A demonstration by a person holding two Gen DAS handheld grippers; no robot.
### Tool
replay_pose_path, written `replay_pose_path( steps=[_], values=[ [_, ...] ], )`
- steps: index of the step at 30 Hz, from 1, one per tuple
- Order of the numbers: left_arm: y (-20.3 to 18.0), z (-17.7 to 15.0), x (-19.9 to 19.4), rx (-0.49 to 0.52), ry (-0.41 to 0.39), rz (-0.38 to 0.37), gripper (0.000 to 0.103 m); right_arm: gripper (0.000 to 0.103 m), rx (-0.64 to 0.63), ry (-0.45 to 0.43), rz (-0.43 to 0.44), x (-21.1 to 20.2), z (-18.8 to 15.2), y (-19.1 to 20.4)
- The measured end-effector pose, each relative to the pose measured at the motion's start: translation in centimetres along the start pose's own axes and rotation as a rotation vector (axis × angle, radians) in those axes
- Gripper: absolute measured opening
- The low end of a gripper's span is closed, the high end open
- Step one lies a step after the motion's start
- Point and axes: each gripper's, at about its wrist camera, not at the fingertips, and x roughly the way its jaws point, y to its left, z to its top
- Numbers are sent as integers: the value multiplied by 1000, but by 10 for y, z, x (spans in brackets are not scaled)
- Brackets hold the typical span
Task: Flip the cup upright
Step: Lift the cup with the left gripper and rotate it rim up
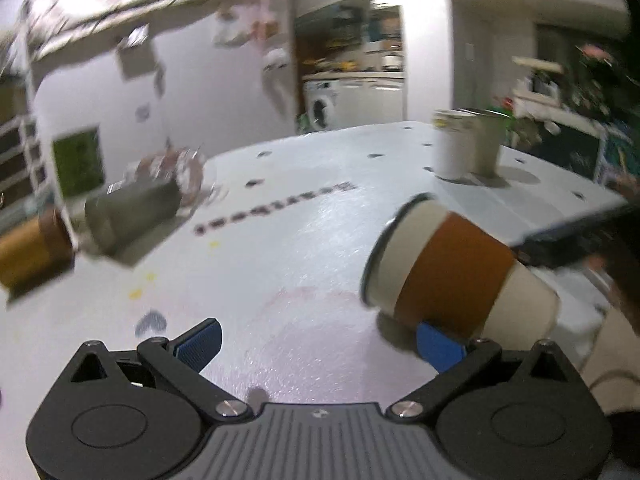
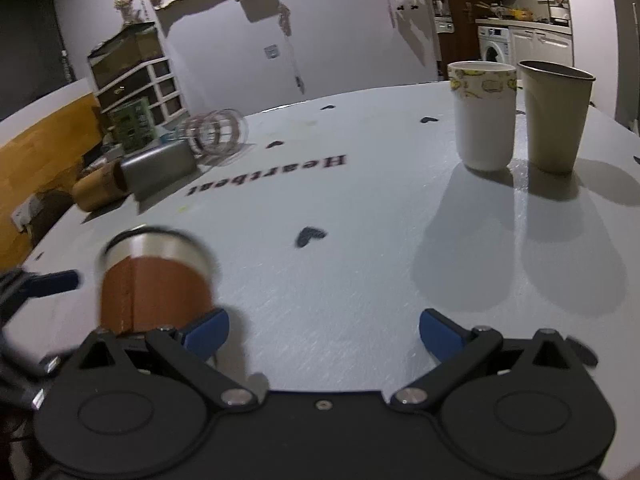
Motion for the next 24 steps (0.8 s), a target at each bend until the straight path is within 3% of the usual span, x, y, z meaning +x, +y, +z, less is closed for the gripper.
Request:
replay_pose_path(
  steps=[7,12,16,20,24],
  values=[
    [16,-3,7,-153,6,-3,102,102,1,13,34,-15,-13,4],
    [25,-3,-15,-259,-73,-36,102,102,27,6,39,-16,-13,0],
    [23,-4,-41,-328,-150,-126,102,102,51,3,53,-18,-12,-4],
    [9,-4,-41,-321,-104,-203,102,102,83,-3,72,-18,-12,-8],
    [-2,-7,-26,-305,-38,-205,103,102,96,-4,81,-19,-12,-9]
  ],
)
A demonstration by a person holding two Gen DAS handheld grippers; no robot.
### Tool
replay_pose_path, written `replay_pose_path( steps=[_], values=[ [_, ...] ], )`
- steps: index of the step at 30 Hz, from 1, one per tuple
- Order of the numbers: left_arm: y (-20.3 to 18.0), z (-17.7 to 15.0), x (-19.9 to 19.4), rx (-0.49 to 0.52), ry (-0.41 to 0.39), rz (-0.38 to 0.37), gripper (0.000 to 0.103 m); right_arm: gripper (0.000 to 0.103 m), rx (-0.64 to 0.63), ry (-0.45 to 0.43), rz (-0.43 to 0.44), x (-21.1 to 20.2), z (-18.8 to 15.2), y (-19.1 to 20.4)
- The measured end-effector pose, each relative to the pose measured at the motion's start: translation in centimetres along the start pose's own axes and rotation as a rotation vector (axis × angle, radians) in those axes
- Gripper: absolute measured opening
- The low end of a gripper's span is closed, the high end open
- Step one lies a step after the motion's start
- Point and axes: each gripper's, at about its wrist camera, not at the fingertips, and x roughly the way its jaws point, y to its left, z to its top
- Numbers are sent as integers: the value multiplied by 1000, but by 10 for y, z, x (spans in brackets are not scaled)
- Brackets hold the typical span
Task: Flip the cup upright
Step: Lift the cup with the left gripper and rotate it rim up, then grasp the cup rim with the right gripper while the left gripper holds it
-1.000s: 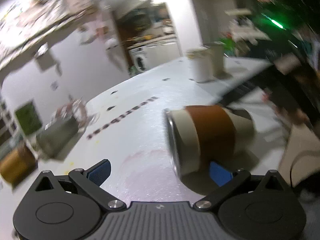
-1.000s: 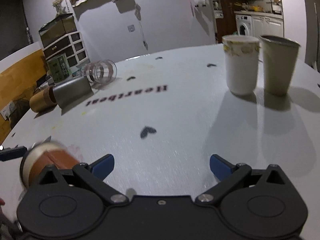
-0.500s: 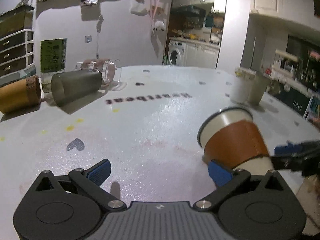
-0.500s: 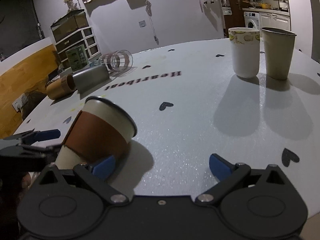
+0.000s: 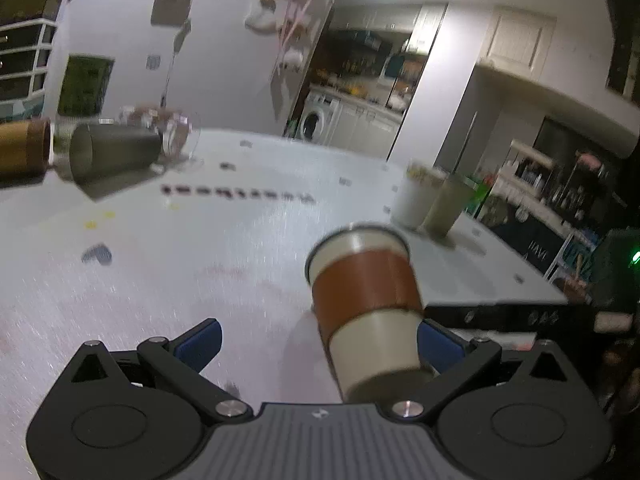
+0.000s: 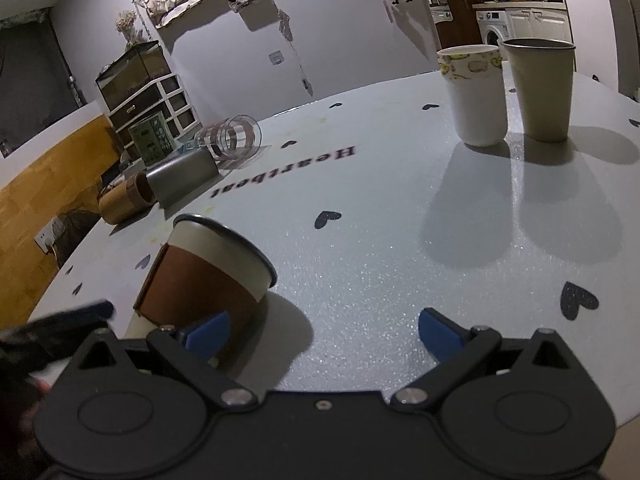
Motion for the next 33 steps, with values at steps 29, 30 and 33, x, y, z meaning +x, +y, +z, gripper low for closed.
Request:
replay_pose_path(
  steps=[29,30,33],
  values=[
    [4,-9,8,-35,2,-37,102,95,482,295,380,76,48,-6],
    [4,-9,8,-34,2,-36,102,93,447,310,371,77,51,-1],
    [4,-9,8,-30,-2,-33,102,83,375,327,346,78,56,6]
  ],
)
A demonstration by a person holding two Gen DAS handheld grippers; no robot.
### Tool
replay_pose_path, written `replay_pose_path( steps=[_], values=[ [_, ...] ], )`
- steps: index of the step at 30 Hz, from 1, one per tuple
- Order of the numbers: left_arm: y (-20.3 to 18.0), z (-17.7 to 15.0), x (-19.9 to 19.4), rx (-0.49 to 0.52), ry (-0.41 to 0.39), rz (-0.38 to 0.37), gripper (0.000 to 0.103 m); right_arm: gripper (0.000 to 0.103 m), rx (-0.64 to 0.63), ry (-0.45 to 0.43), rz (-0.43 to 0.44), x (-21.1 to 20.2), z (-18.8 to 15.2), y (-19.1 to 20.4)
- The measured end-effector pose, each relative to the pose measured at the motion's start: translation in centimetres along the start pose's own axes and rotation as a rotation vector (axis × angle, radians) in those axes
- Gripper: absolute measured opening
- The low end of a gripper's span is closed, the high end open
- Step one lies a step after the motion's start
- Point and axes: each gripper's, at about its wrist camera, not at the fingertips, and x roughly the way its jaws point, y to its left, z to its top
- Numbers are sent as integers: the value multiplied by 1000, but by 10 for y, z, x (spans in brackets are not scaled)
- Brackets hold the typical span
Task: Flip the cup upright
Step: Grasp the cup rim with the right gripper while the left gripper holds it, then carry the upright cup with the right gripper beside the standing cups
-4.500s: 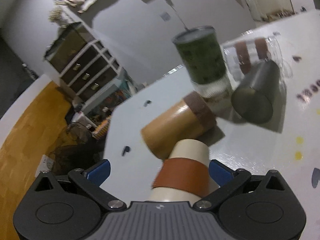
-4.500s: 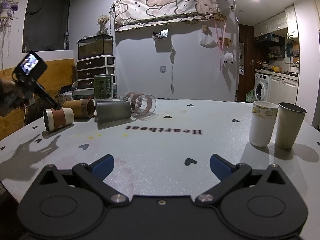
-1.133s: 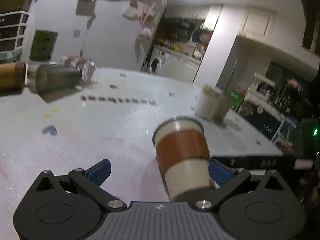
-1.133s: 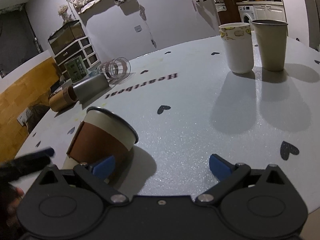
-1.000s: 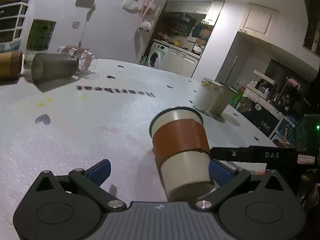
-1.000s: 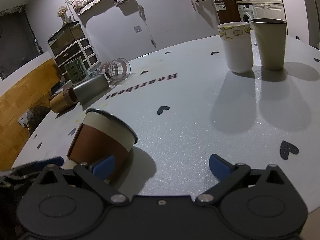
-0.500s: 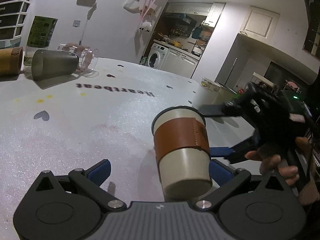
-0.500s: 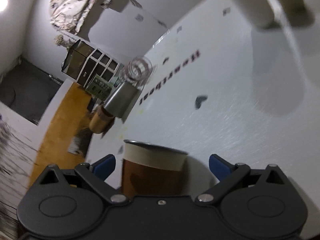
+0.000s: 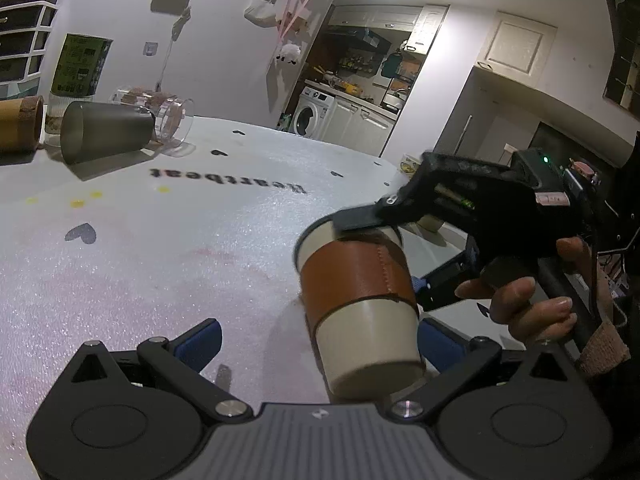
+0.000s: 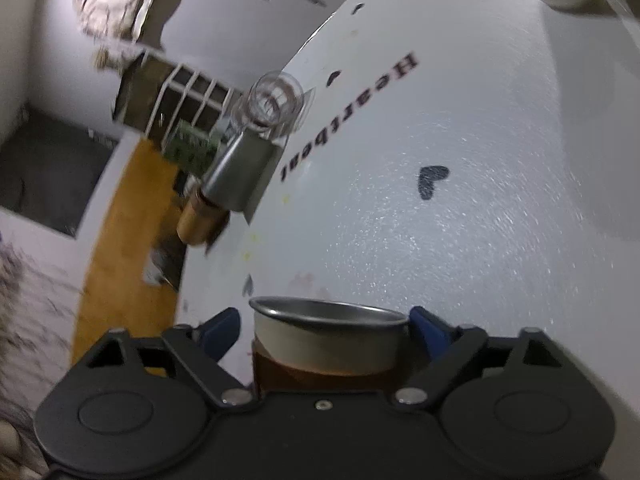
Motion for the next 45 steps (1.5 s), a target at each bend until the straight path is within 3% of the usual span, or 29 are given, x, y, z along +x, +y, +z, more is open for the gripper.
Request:
replay_pose_path(
  steps=[6,10,13,20,27,30,32,37,45],
  values=[
    [2,1,-1,-3,-8,2,102,82,-98,-45,-22,-12,-5,14],
    [4,3,0,-19,-40,7,103,82,-280,-128,-33,-29,-19,38],
    [2,3,4,-11,-31,7,103,82,-432,-188,-95,-40,-31,59],
    [1,-2,9,9,-32,51,102,82,-635,-240,-223,-46,-42,86],
    [9,-6,12,-4,-29,80,102,82,-771,-401,-458,-34,-14,94],
    [9,-7,10,-4,-33,87,102,82,-788,-477,-581,-30,16,85],
    [9,-8,10,-4,-36,92,102,82,-765,-499,-617,-31,36,76],
    [8,-9,11,1,-43,92,102,82,-718,-587,-689,-31,81,55],
    [6,-9,13,10,-44,92,102,82,-668,-671,-731,-15,112,32]
  ],
)
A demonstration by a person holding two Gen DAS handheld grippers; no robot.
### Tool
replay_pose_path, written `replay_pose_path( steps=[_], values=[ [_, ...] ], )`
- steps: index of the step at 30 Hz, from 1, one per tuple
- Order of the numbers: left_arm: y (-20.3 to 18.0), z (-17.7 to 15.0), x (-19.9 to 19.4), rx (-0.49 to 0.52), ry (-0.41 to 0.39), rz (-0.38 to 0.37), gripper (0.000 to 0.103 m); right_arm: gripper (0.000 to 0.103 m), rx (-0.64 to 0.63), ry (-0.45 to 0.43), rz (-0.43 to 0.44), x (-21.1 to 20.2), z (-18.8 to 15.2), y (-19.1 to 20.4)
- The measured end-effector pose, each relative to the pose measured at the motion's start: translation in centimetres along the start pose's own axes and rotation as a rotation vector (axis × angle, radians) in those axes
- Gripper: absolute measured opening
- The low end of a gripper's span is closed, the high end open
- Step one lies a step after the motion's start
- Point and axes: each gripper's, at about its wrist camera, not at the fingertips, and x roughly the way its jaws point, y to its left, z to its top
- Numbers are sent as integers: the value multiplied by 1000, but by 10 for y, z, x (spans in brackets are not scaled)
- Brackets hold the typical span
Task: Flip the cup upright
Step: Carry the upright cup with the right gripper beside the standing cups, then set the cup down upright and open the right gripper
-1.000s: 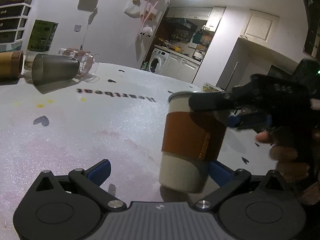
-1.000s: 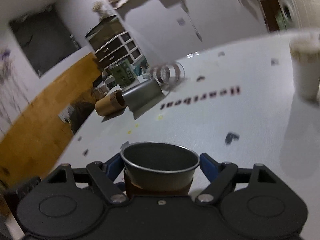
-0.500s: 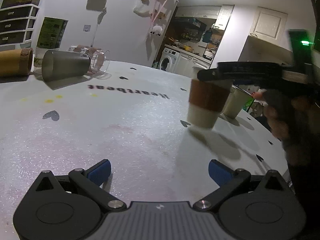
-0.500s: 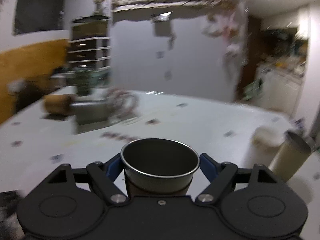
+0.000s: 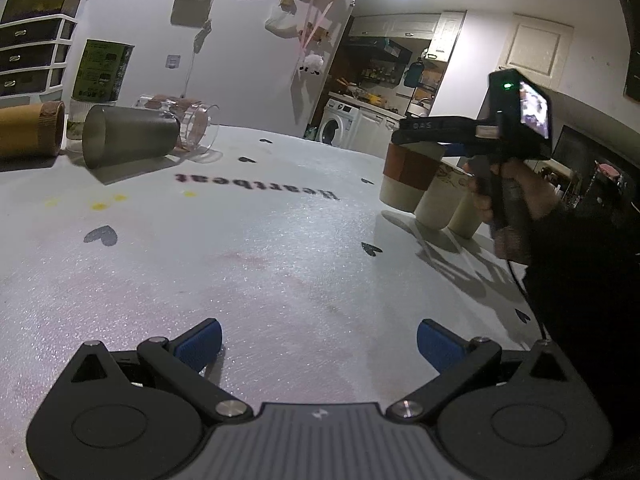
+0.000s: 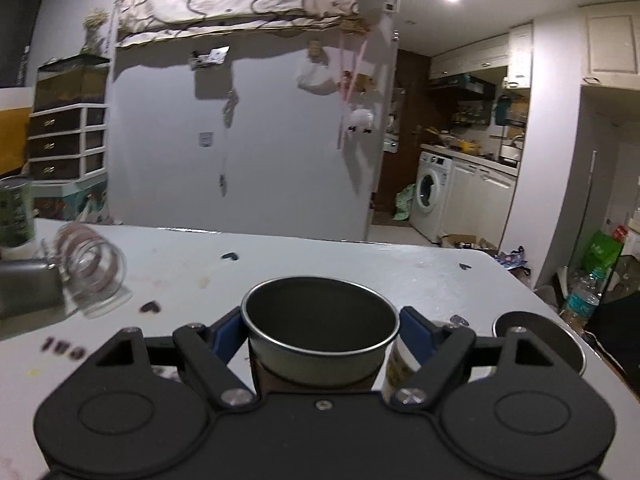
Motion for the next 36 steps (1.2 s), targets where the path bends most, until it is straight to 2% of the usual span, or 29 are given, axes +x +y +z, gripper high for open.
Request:
replay_pose_path(
  steps=[6,14,22,29,32,36],
  values=[
    [0,0,0,5,-1,0,102,82,-57,-27,-26,7,-13,16],
    [-1,1,0,8,-1,2,102,83,-53,-10,-23,1,-17,16],
    [-2,1,0,8,-2,2,102,86,-9,13,17,-9,-9,4],
    [-7,11,-3,25,-32,15,102,93,30,-53,86,-58,-7,-9],
    [-11,20,-7,42,-59,29,102,95,48,-87,114,-89,-17,-13],
    [-19,32,-15,72,-101,45,102,96,29,-126,111,-129,-32,-13]
  ],
)
